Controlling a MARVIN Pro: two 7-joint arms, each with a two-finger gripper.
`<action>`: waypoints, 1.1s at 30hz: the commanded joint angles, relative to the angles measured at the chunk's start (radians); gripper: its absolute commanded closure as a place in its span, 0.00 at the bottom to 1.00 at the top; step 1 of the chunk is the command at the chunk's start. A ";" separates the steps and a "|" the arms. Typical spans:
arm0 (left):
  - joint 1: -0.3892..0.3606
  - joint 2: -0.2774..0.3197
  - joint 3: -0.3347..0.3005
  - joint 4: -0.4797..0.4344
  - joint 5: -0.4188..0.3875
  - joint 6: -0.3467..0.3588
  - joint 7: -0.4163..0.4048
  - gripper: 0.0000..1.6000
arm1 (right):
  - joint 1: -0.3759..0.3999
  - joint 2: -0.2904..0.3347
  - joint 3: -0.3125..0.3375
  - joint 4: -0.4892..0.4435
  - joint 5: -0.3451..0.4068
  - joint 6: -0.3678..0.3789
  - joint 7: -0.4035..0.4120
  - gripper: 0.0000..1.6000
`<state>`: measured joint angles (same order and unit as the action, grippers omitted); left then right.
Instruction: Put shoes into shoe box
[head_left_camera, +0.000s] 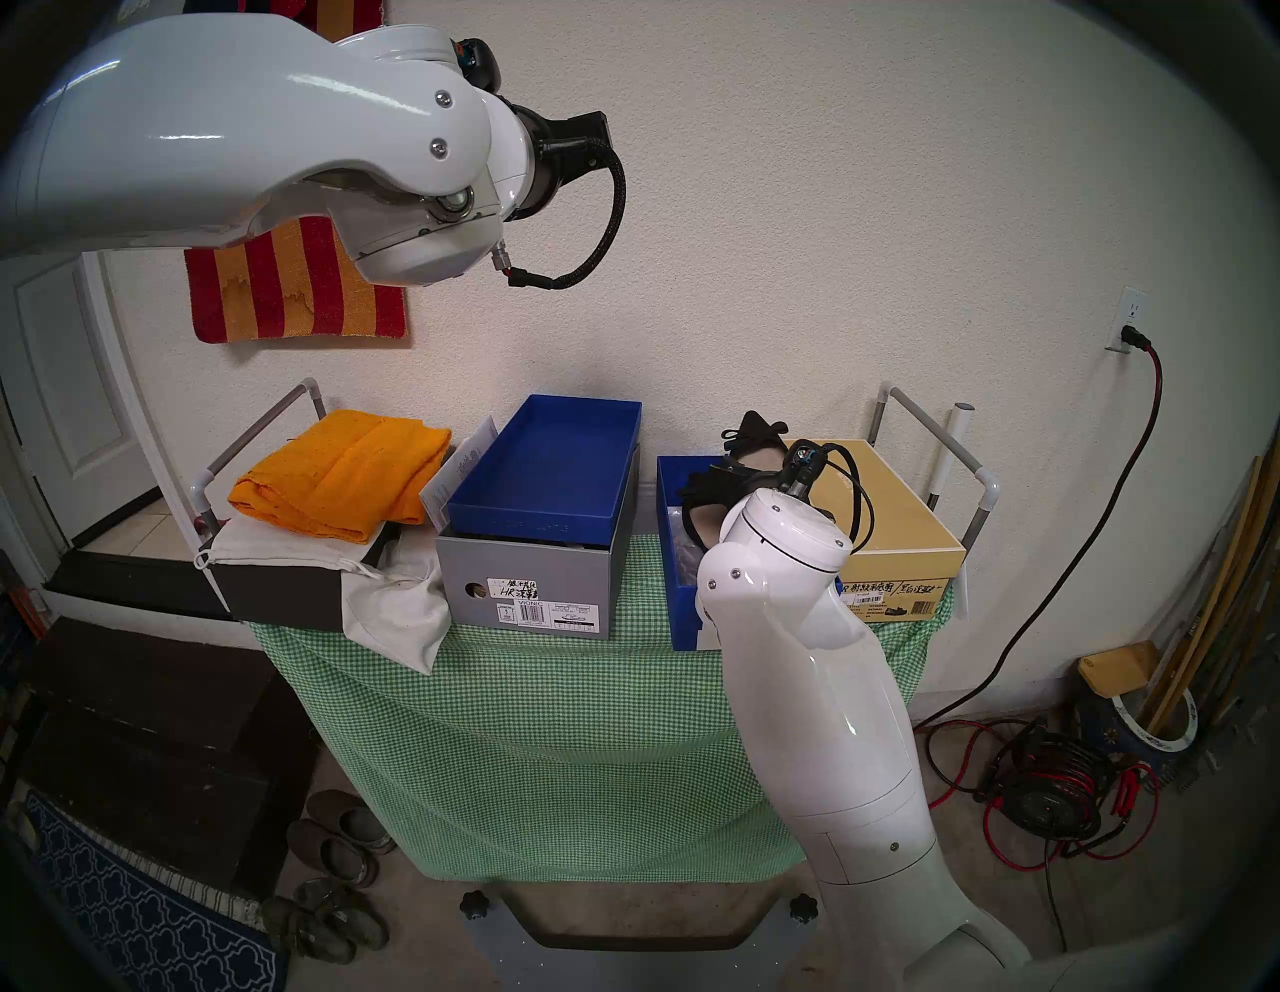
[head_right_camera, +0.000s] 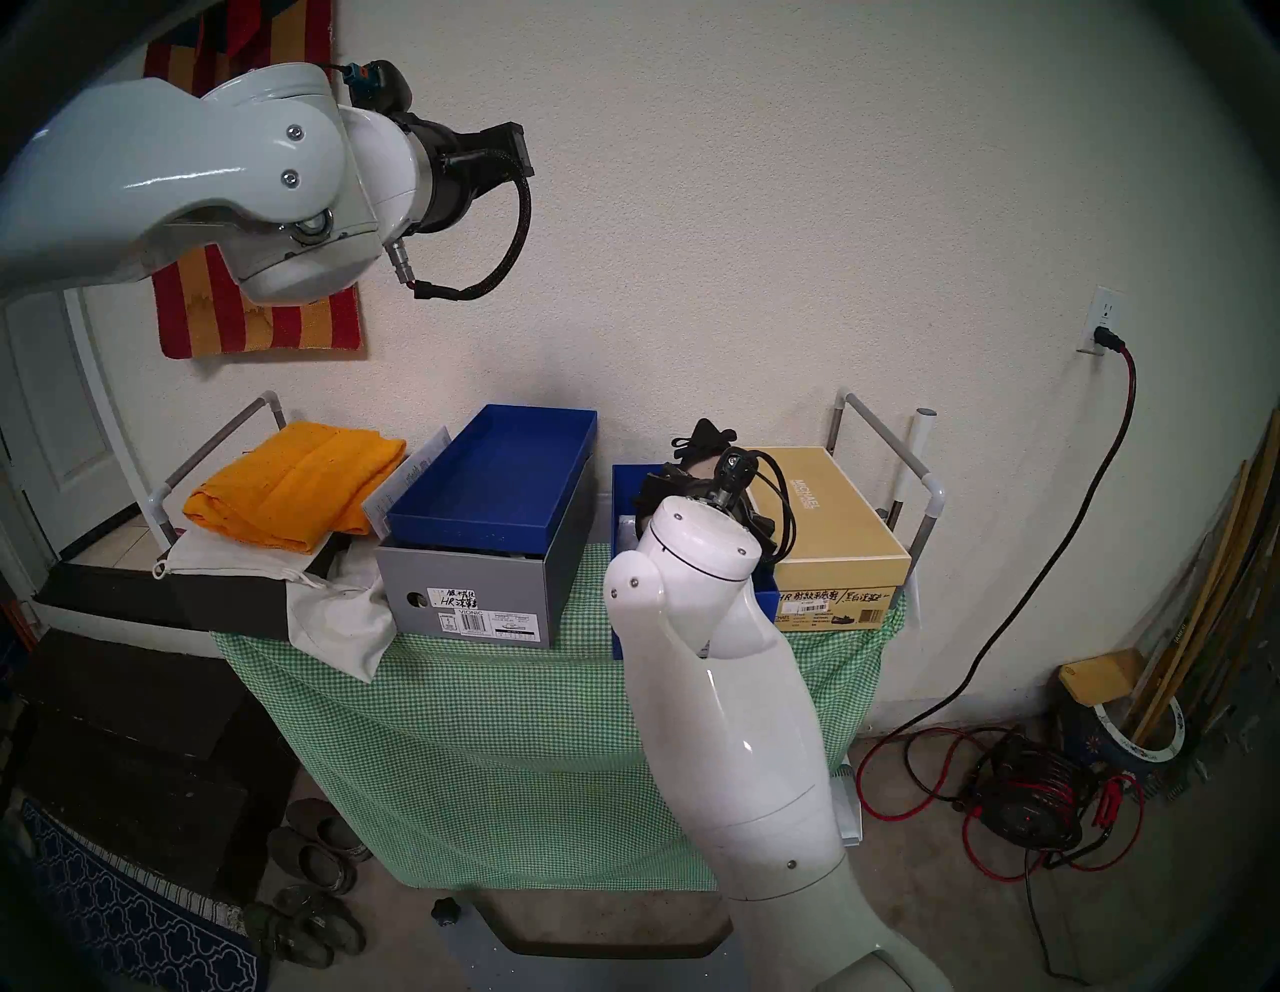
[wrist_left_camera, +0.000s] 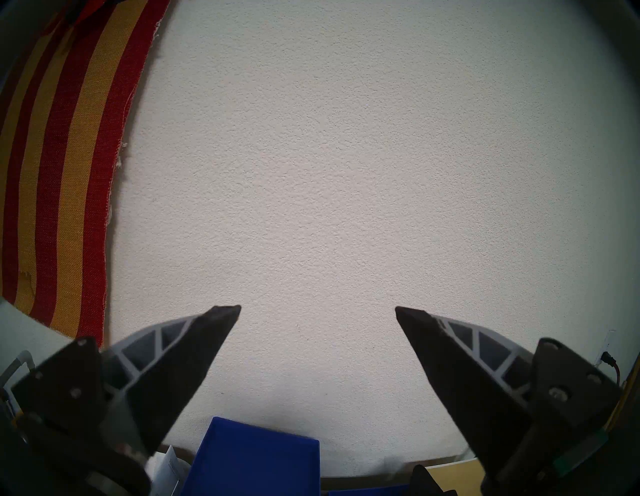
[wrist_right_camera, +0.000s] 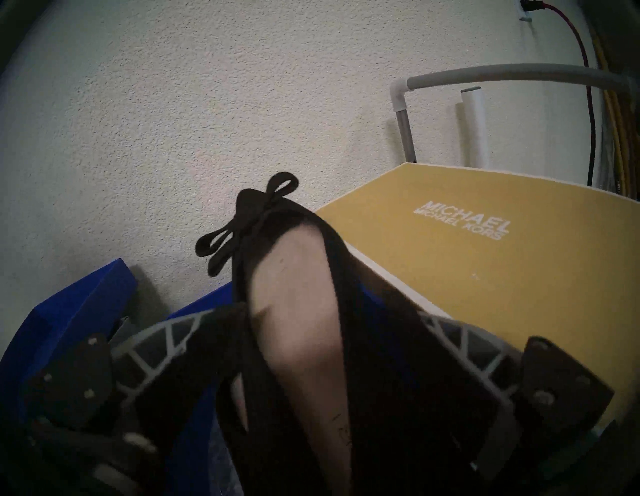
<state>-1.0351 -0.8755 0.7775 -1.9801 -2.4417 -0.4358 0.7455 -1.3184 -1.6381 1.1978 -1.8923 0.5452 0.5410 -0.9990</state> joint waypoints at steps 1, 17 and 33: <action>-0.003 0.002 -0.001 0.002 -0.002 0.001 0.002 0.00 | -0.010 0.051 -0.051 -0.033 -0.026 0.032 0.030 0.00; -0.003 0.002 -0.001 0.002 -0.002 0.001 0.002 0.00 | 0.025 0.076 -0.086 -0.086 -0.074 0.048 0.060 0.03; -0.003 0.002 -0.001 0.002 -0.002 0.001 0.002 0.00 | 0.058 0.038 0.013 -0.073 -0.007 0.076 0.052 0.00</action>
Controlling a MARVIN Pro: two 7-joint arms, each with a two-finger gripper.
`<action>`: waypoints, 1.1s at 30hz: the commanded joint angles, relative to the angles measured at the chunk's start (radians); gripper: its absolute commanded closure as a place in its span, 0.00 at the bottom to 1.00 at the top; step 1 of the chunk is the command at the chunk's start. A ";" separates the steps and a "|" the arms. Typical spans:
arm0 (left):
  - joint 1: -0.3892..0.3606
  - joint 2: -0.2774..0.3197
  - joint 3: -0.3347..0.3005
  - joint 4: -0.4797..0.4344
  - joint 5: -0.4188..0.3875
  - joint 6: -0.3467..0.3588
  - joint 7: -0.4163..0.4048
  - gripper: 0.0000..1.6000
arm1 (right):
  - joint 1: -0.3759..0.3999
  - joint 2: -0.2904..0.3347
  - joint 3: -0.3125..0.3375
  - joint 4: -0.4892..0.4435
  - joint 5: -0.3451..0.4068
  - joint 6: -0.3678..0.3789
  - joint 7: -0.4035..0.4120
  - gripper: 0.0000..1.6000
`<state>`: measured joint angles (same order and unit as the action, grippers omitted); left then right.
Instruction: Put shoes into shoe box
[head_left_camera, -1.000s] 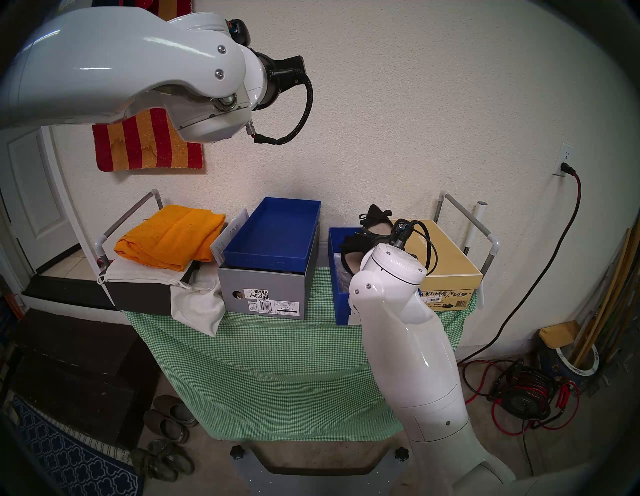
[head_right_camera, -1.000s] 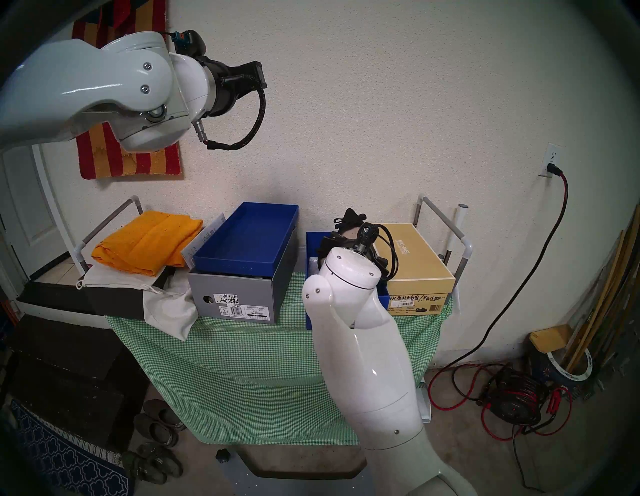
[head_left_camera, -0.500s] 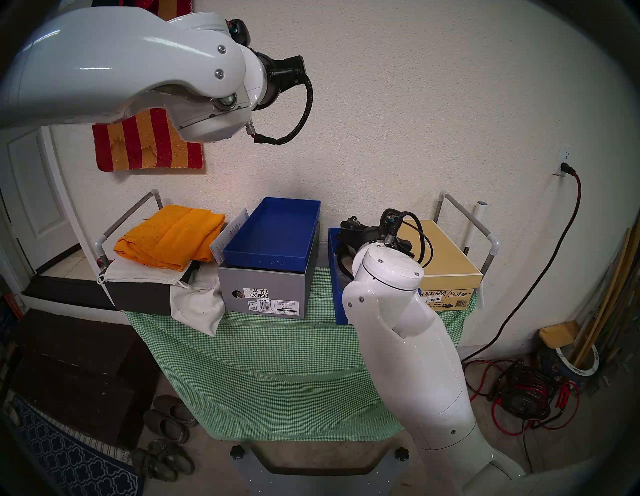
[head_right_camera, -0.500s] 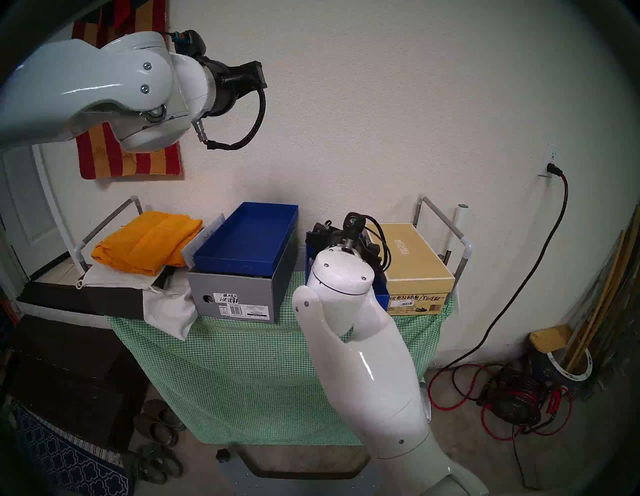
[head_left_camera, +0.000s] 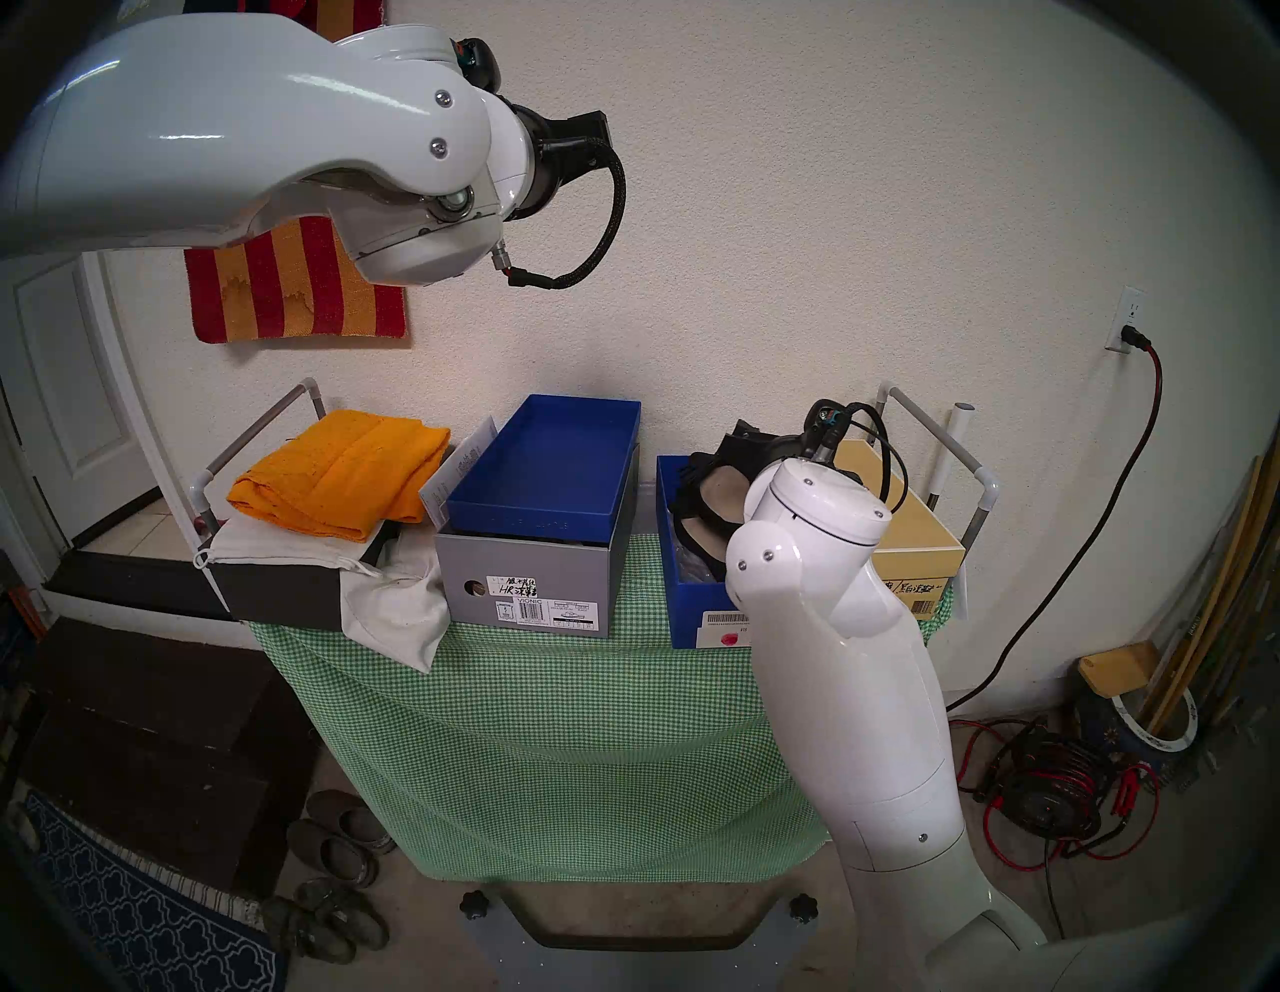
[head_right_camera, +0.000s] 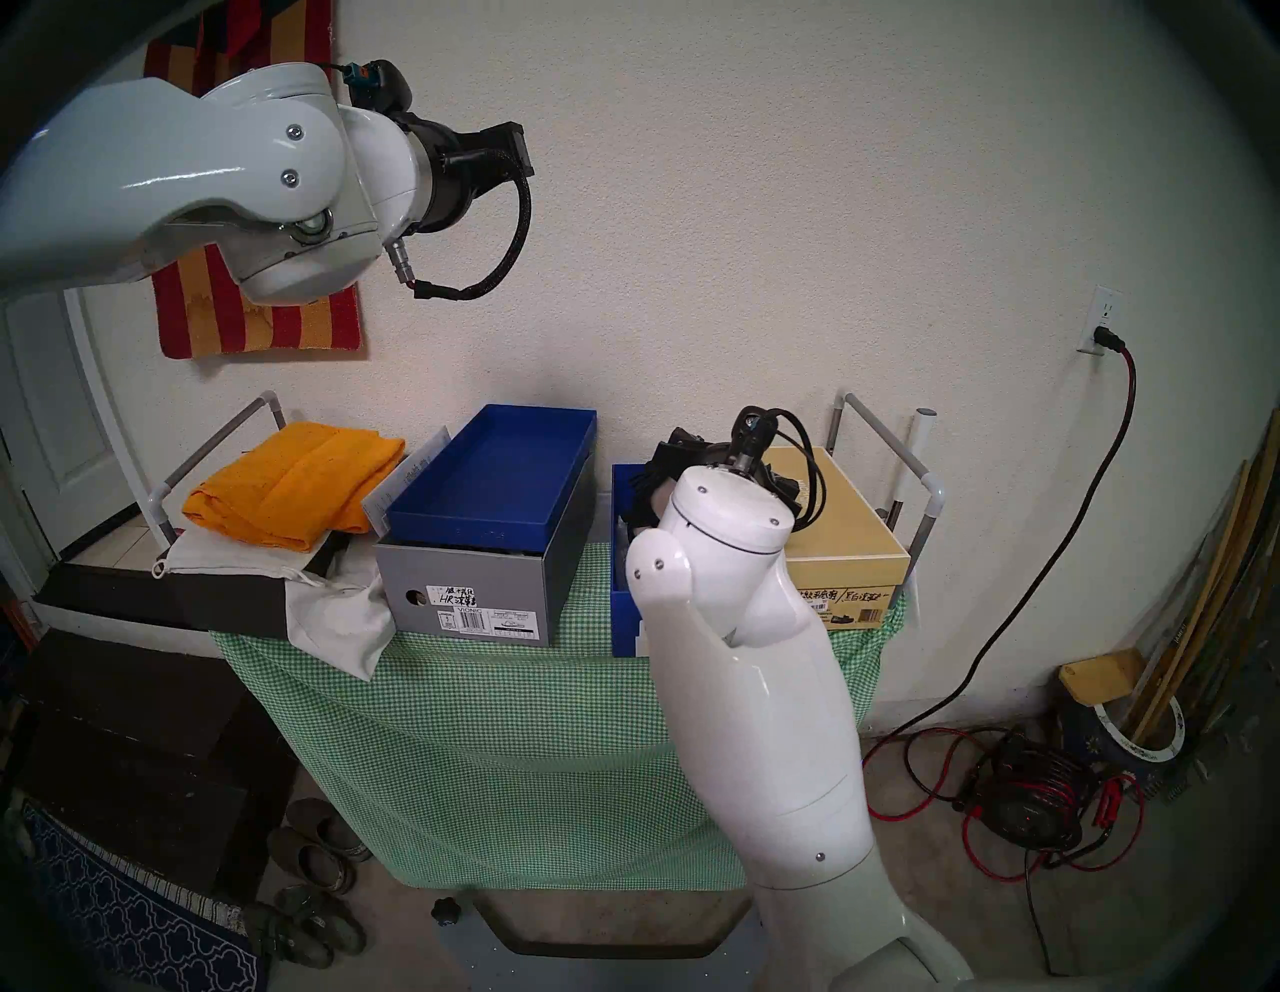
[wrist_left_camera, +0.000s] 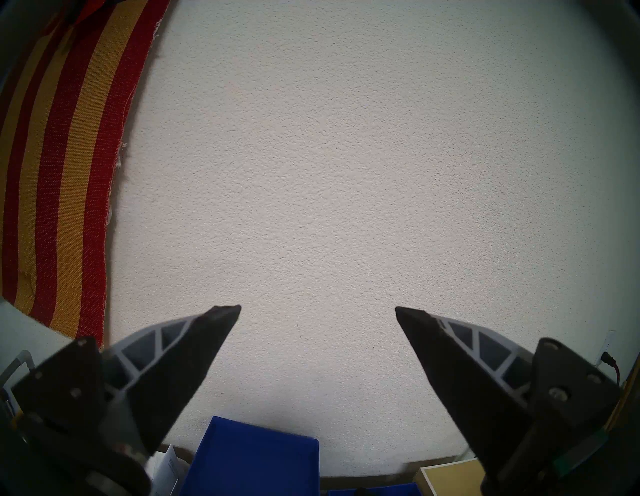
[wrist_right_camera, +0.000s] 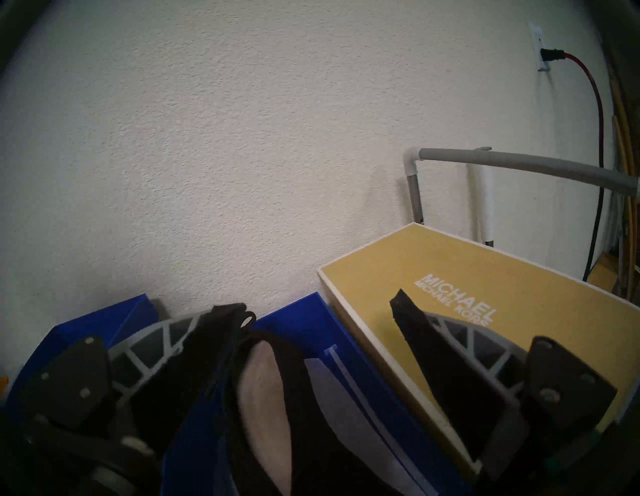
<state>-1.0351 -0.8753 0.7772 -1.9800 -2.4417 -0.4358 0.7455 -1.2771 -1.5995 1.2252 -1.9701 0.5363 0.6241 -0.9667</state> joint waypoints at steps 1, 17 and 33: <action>-0.003 0.002 -0.001 0.002 -0.002 0.001 0.002 0.00 | 0.019 0.003 -0.020 0.006 0.000 -0.007 0.023 0.00; -0.003 0.002 -0.001 0.002 -0.002 0.001 0.002 0.00 | 0.073 0.059 -0.104 0.048 -0.172 -0.268 0.120 0.00; -0.002 0.002 -0.001 0.002 -0.002 0.001 0.002 0.00 | 0.086 0.114 -0.125 -0.015 -0.163 -0.281 0.248 0.00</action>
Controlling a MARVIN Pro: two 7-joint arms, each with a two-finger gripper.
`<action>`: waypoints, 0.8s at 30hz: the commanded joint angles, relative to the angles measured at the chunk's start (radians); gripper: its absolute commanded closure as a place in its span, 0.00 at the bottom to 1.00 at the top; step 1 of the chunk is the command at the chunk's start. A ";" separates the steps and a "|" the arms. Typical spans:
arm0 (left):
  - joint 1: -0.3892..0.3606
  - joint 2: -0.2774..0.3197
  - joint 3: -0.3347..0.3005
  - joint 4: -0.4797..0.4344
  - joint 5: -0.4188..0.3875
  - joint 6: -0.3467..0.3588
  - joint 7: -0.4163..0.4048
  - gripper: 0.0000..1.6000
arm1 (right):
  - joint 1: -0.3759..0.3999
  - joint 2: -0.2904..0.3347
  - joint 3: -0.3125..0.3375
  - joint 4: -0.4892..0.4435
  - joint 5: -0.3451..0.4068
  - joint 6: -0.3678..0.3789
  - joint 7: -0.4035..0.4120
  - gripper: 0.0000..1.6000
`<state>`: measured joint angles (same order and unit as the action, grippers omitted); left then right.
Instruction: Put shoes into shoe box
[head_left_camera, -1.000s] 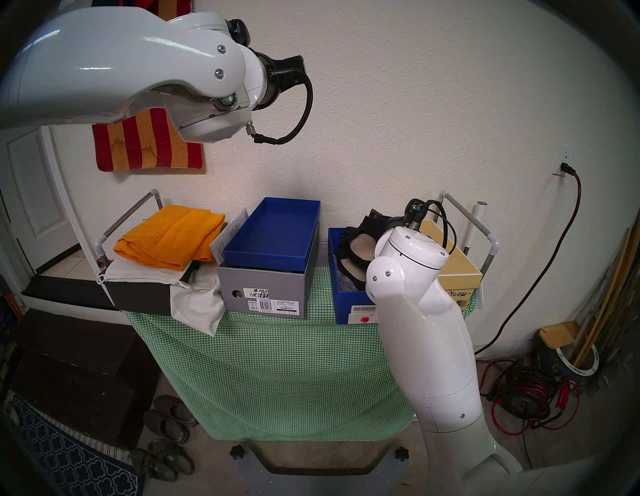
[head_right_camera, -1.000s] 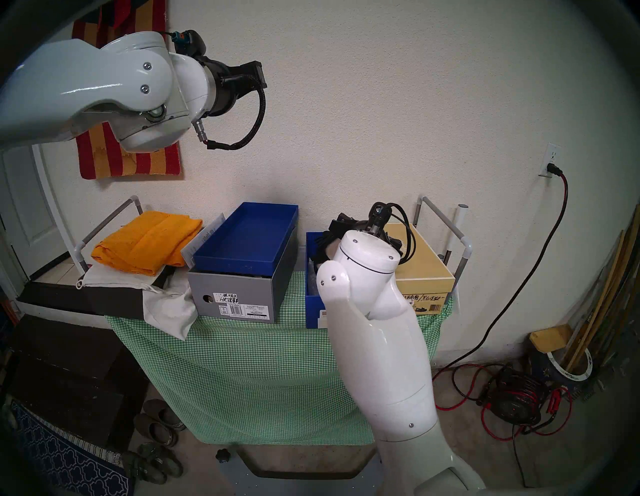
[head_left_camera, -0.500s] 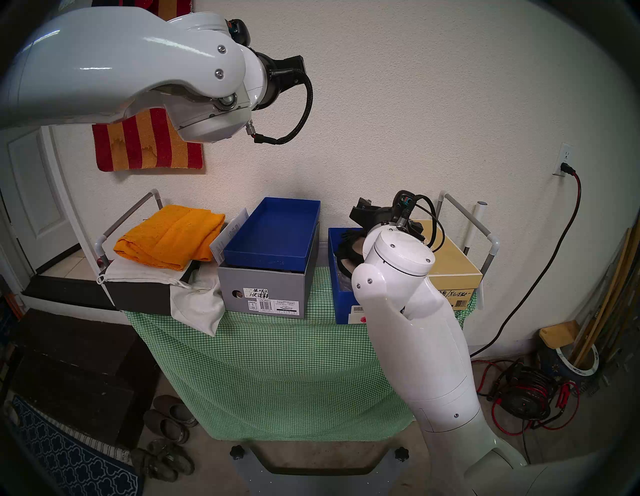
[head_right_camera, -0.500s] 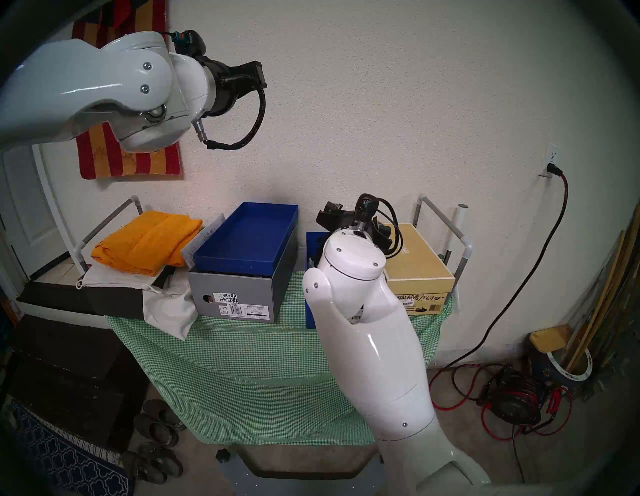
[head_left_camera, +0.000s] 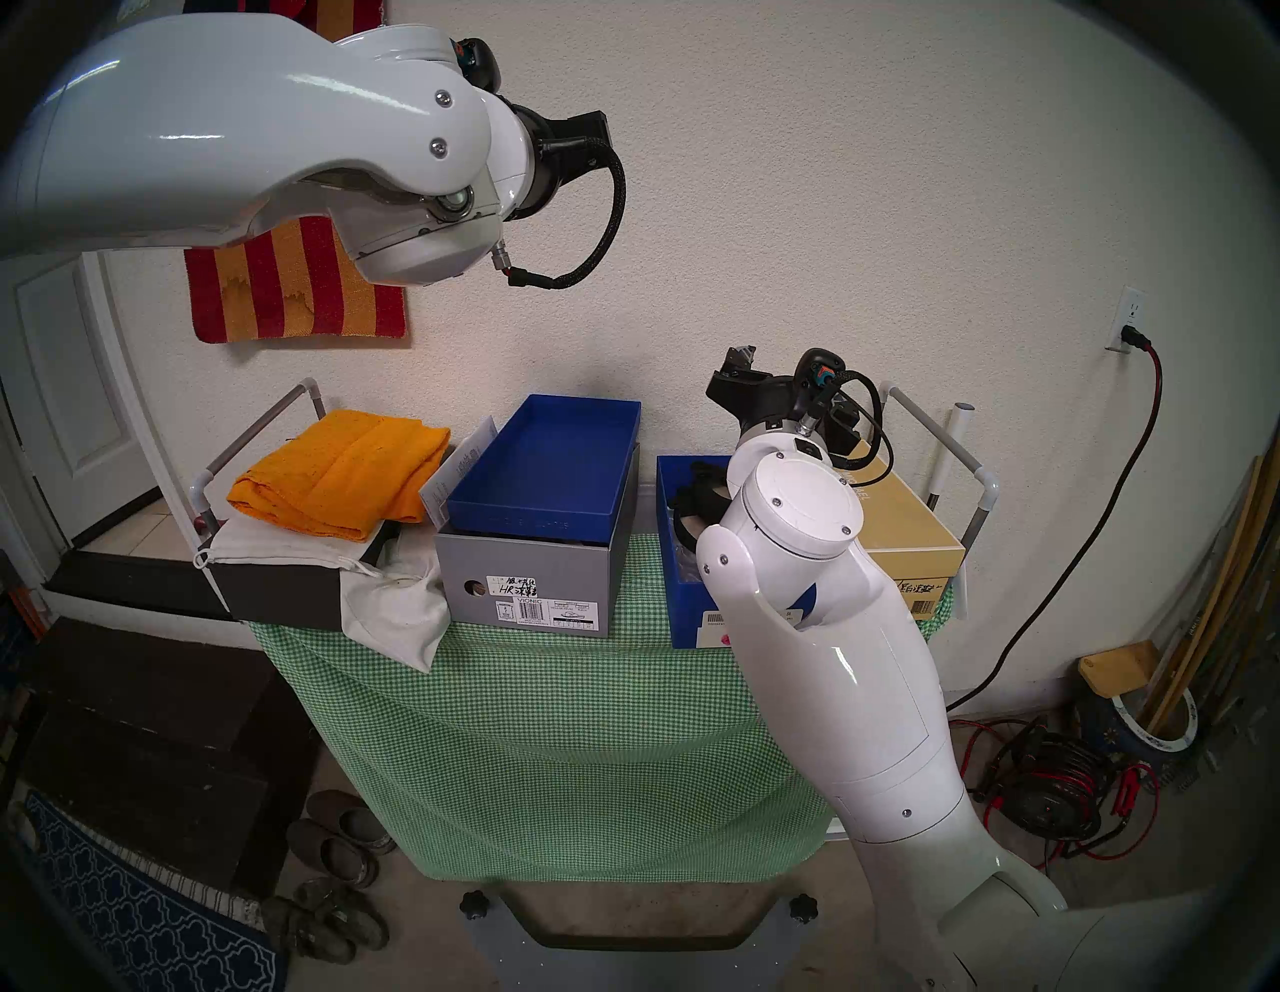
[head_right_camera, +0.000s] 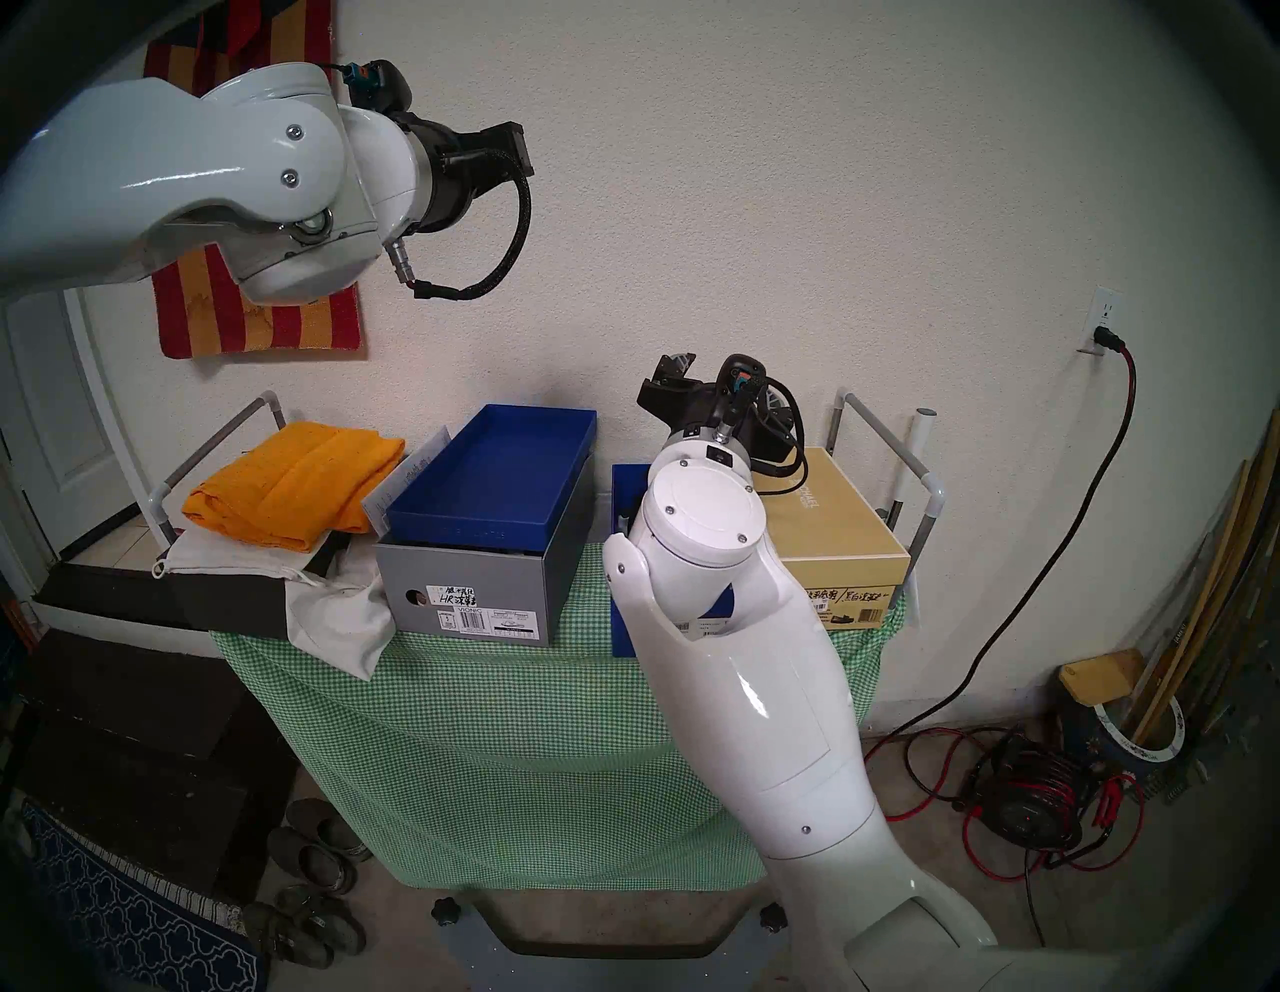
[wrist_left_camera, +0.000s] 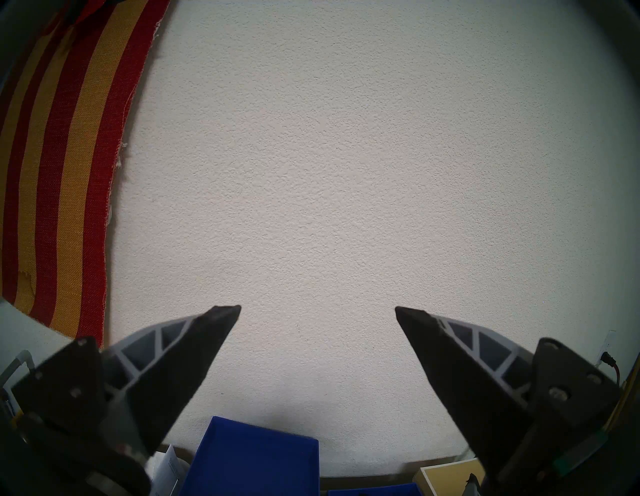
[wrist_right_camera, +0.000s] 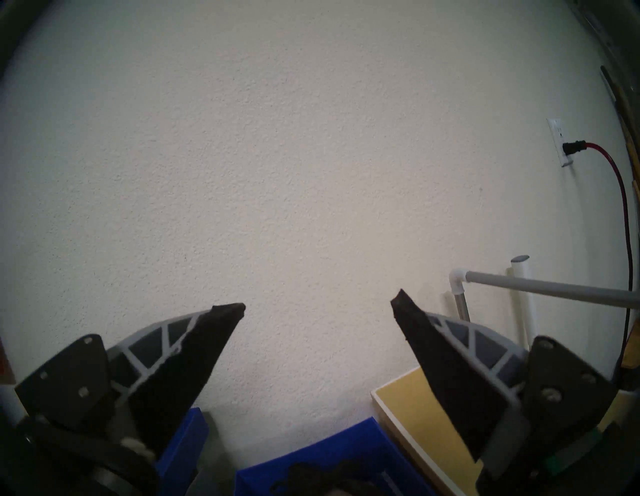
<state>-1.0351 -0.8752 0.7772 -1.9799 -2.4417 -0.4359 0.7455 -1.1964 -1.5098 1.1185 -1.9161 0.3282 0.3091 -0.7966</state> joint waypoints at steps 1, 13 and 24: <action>-0.003 0.002 -0.001 0.002 -0.002 0.001 0.002 0.00 | 0.005 0.022 -0.025 -0.080 0.042 0.035 0.080 0.00; -0.002 0.002 -0.001 0.002 -0.001 0.000 0.001 0.00 | 0.097 0.079 0.081 -0.173 0.007 -0.054 0.119 0.00; -0.002 0.002 -0.001 0.002 -0.002 0.001 0.002 0.00 | 0.152 0.145 0.235 -0.178 0.045 -0.047 0.208 0.00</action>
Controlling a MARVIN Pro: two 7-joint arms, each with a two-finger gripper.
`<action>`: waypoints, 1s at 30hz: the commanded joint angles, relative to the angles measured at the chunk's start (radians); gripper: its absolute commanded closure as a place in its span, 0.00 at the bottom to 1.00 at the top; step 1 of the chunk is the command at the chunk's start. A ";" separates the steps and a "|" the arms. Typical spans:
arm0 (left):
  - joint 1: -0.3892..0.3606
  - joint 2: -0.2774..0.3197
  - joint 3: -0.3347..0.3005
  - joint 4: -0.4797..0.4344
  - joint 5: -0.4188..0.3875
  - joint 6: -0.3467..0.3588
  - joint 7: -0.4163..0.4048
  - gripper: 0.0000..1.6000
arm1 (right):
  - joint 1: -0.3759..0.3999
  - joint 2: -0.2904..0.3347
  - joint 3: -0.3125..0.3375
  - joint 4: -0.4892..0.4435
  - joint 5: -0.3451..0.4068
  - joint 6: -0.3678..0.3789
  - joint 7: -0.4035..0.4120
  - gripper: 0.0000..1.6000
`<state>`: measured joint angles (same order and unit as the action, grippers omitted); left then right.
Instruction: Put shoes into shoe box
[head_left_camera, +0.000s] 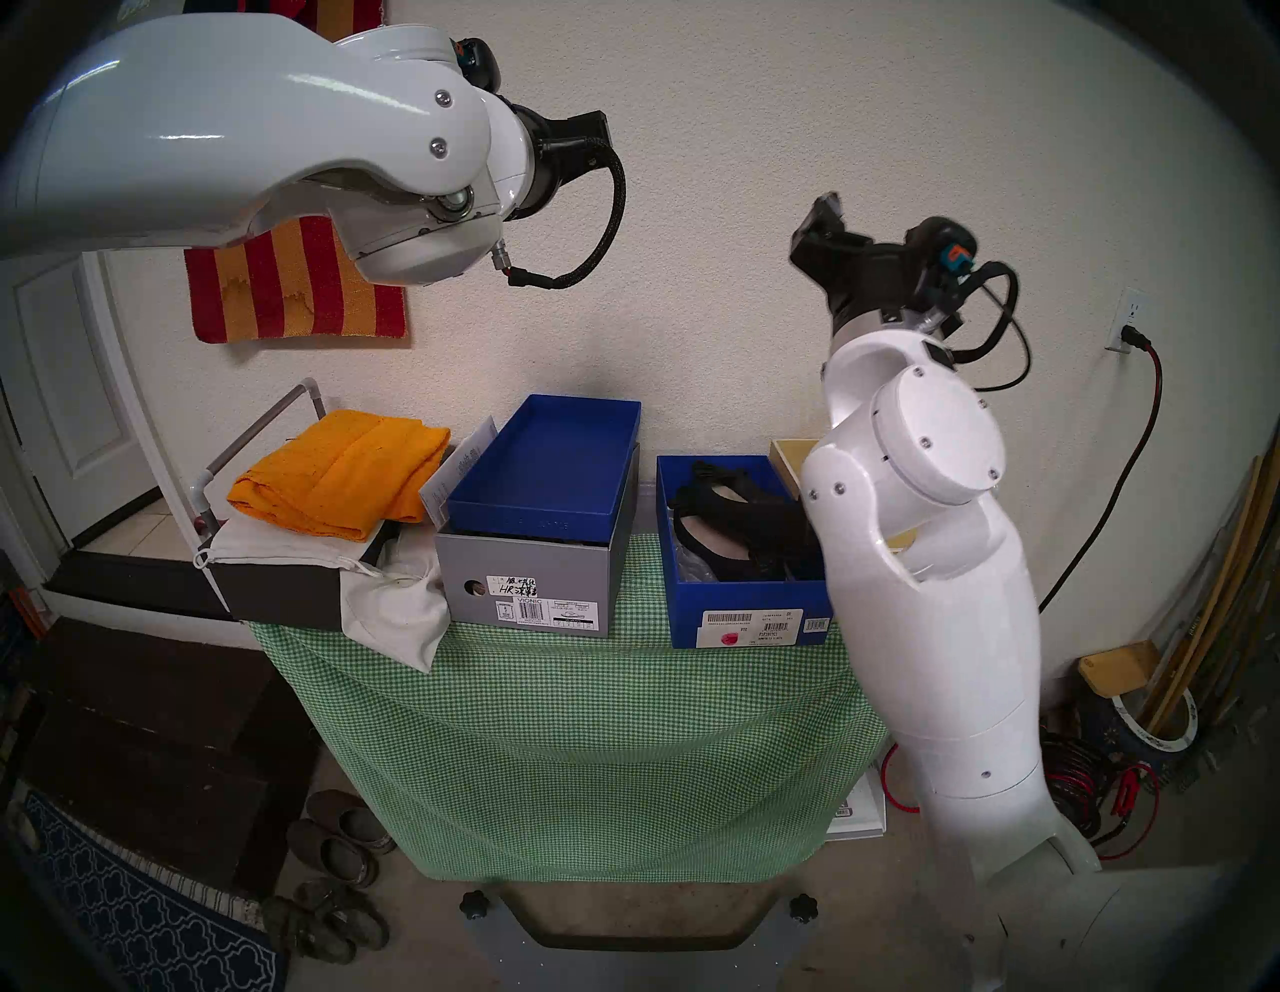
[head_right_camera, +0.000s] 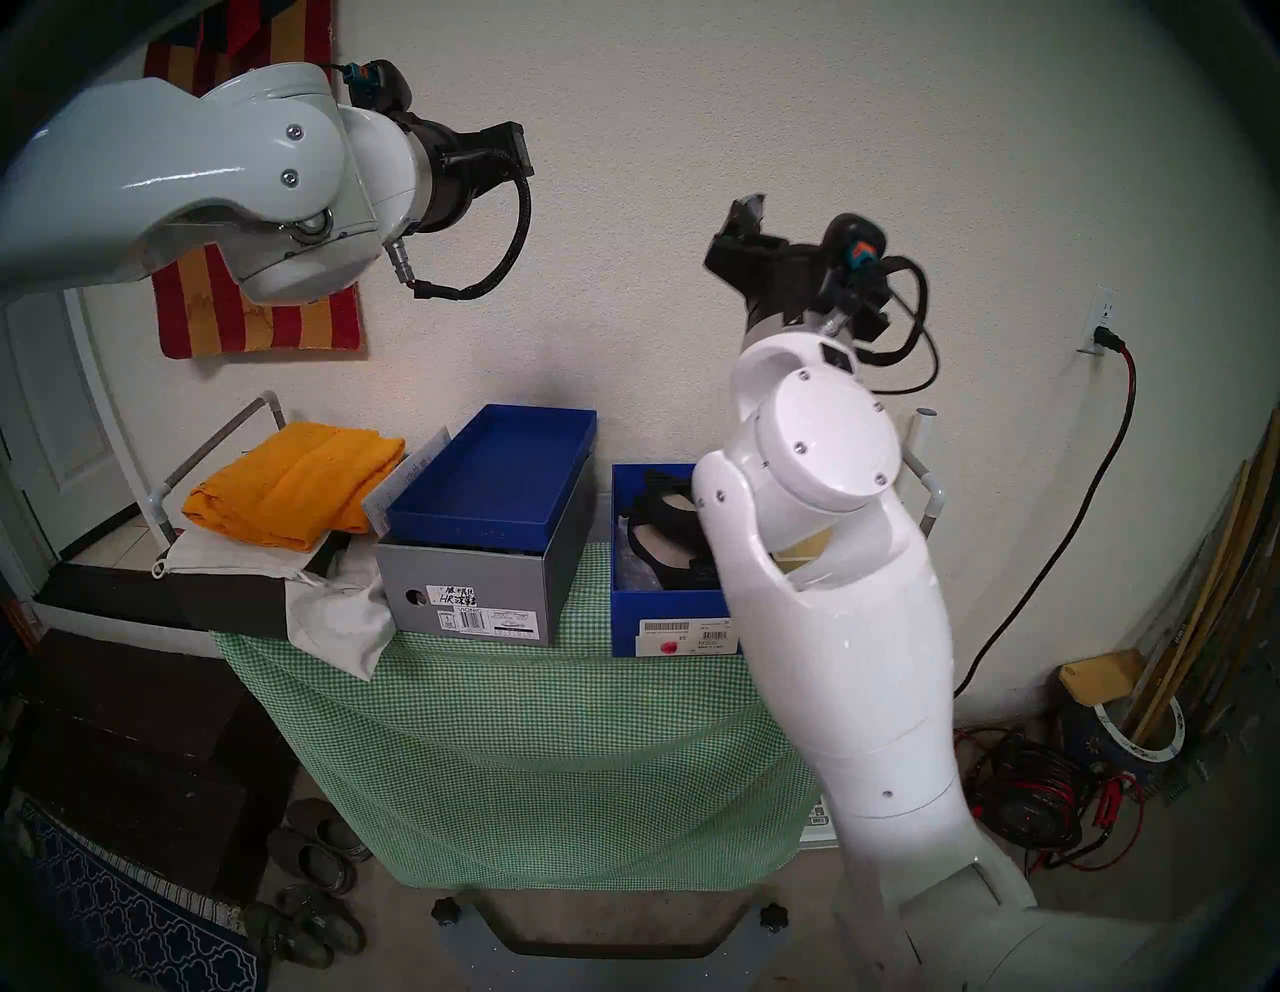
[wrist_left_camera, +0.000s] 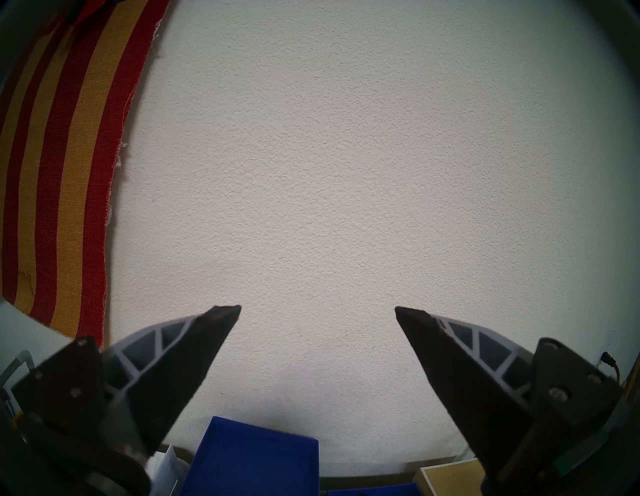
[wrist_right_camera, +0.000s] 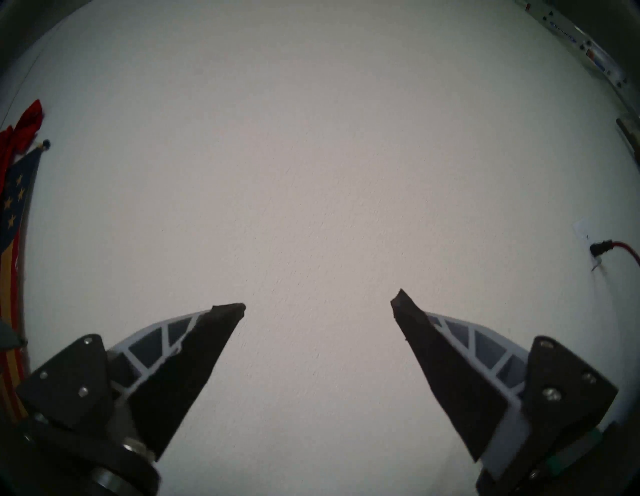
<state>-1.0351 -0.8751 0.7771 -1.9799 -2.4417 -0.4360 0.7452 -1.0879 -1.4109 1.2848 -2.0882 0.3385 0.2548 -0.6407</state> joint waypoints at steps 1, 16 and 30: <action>-0.003 0.002 -0.001 0.002 -0.002 0.001 0.002 0.00 | 0.044 0.050 0.078 -0.007 0.041 0.012 0.060 0.00; -0.003 0.002 -0.001 0.002 -0.002 0.001 0.002 0.00 | 0.015 0.079 0.136 -0.009 0.089 0.082 0.103 0.00; -0.003 0.002 -0.001 0.002 -0.002 0.001 0.002 0.00 | -0.004 0.053 0.167 -0.032 0.095 0.019 0.092 0.00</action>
<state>-1.0351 -0.8750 0.7770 -1.9799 -2.4417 -0.4360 0.7453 -1.0855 -1.3372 1.4502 -2.1068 0.4328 0.3070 -0.5389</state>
